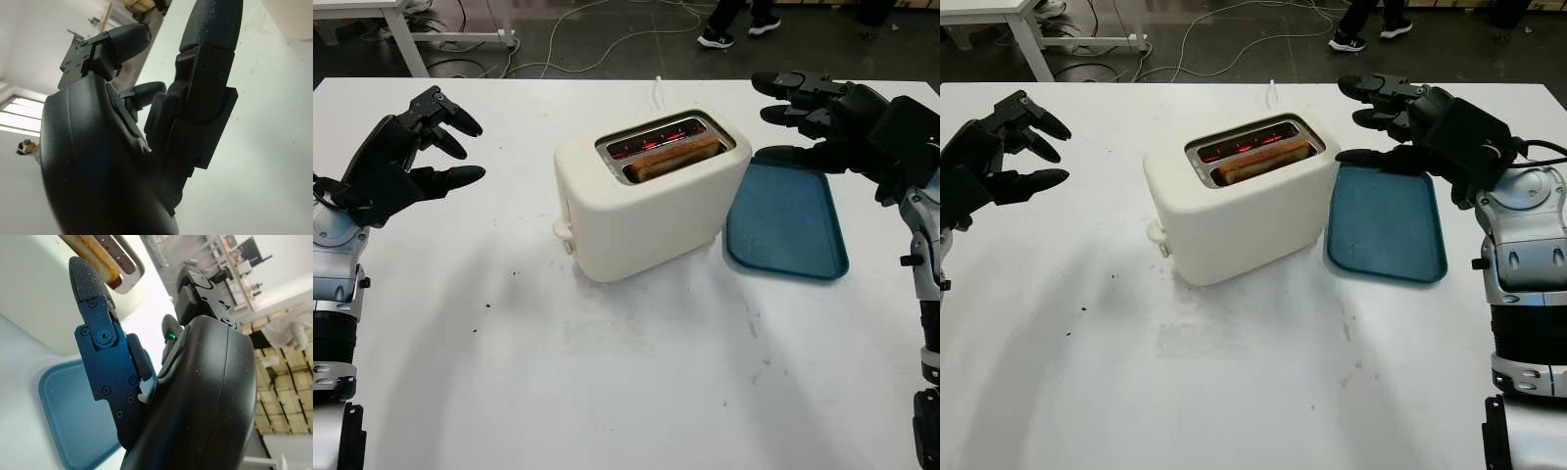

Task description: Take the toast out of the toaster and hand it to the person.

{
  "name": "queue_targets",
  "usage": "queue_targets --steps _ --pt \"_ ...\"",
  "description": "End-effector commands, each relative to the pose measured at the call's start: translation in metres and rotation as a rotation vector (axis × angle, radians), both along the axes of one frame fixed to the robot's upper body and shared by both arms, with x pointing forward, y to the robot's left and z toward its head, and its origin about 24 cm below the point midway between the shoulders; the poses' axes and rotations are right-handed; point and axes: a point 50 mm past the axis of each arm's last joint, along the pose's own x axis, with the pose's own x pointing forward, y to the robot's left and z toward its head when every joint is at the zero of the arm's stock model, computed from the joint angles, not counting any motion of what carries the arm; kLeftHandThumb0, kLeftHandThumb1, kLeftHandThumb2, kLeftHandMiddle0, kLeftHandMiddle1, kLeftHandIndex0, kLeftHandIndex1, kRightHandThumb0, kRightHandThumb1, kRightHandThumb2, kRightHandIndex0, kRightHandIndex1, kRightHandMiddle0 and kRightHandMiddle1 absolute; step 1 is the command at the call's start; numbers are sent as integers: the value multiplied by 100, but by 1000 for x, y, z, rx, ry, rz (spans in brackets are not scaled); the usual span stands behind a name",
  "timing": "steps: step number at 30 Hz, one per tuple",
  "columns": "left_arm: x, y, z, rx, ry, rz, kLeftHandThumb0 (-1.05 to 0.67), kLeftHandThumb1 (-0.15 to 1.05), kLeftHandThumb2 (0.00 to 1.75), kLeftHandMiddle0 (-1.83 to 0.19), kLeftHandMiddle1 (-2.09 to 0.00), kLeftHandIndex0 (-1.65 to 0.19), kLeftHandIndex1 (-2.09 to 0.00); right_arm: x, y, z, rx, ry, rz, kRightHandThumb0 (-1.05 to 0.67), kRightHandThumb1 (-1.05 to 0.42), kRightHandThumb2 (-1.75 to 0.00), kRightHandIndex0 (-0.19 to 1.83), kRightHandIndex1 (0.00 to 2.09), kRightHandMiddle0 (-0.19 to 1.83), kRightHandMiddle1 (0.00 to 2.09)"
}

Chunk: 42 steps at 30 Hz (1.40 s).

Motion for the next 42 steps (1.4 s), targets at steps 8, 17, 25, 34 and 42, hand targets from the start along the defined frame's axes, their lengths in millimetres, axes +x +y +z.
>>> queue_targets --steps 8,17,25,34,42 --pt "-1 0 3 -1 -18 -8 -105 92 22 -11 -162 -9 -153 1 2 5 17 -5 10 -64 -79 0 0 50 26 1" --pt "0 0 3 -8 -7 -10 -105 92 22 -11 -161 -9 -152 2 3 7 15 -18 14 -64 -79 0 0 51 27 1" --pt "0 1 -3 -41 4 -1 -105 92 20 -12 -162 -11 -153 0 4 11 -20 -60 5 -65 -80 0 0 61 29 3" --pt "0 3 -10 -64 20 9 -105 92 15 -15 -160 -14 -151 -2 2 12 -15 -53 -15 -64 -80 0 0 63 30 3" --pt "0 2 -10 -57 13 3 -105 92 17 -17 -159 -15 -150 -2 2 12 -12 -52 -2 -65 -80 0 0 61 29 3"
